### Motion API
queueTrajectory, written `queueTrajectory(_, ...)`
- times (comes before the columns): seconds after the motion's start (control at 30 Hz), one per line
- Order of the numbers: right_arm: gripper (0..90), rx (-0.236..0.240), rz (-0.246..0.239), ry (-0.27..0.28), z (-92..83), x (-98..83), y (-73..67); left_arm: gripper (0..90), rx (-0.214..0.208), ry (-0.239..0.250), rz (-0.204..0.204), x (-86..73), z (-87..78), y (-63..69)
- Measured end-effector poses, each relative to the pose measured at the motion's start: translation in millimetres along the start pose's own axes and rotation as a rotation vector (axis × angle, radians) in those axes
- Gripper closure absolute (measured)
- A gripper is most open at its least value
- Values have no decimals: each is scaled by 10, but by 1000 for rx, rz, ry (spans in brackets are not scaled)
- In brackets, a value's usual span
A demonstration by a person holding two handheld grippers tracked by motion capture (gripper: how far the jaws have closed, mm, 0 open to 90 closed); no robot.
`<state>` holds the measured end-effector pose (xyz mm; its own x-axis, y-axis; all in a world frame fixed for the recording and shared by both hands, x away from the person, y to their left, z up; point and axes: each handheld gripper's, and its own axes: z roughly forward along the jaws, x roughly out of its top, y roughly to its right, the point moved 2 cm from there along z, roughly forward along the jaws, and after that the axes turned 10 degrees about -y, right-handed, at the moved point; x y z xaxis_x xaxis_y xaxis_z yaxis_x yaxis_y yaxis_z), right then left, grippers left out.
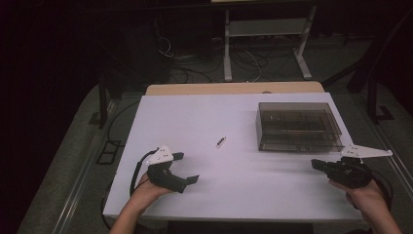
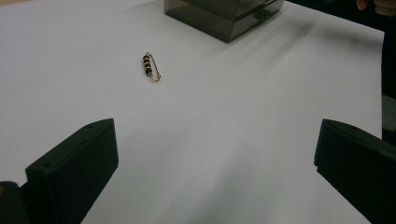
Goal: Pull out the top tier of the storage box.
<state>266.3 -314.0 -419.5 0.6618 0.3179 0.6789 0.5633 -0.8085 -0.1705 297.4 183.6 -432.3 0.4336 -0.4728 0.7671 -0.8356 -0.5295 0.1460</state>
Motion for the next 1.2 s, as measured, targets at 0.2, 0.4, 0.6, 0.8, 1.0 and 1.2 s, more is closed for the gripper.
queueTrajectory(0.2, 889, 4, -15, -9, -49, 51, 2, 0, -1, -1, -1, 1, 3, -4)
queueTrajectory(0.4, 889, 7, -29, -16, -100, 115, -16, 0, -1, 1, -4, 2, 1, -9)
queueTrajectory(0.6, 889, 12, -47, -32, -126, 194, -19, 0, -4, -5, -8, 3, 9, -11)
queueTrajectory(0.8, 889, 9, -69, -35, -160, 295, -21, 0, -5, -4, -10, 4, 11, -10)
queueTrajectory(1.0, 889, 8, -74, -39, -185, 405, -4, 0, -6, -5, -11, 7, 11, -10)
queueTrajectory(1.2, 889, 9, -76, -33, -179, 514, 45, 0, -7, -8, -11, 6, 13, -8)
